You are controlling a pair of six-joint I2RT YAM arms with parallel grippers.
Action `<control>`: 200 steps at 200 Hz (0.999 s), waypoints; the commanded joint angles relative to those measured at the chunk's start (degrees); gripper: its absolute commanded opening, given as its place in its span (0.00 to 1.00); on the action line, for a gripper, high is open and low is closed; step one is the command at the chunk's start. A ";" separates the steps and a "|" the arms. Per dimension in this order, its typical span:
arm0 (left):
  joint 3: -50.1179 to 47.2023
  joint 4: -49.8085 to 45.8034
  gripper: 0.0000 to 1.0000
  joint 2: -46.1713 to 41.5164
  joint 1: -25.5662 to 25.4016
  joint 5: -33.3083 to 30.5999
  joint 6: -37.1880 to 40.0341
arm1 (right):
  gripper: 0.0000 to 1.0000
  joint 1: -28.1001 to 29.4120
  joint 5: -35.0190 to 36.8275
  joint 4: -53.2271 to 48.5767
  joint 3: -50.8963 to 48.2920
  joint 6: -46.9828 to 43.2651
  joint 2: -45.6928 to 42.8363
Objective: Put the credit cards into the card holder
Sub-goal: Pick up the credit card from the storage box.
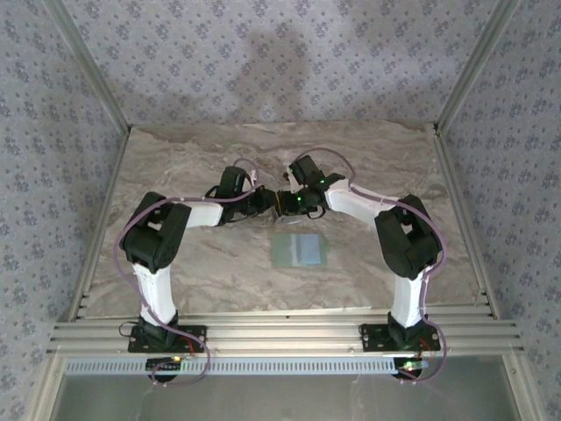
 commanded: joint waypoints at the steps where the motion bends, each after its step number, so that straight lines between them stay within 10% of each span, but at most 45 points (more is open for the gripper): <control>1: -0.67 -6.42 0.12 4.35 -0.35 -5.23 2.00 | 0.17 0.24 -4.28 0.43 -1.03 0.48 -2.84; 200: 0.12 -7.30 0.11 7.18 -0.18 -6.46 2.97 | 0.15 -1.20 -5.03 1.19 -2.31 1.51 -4.10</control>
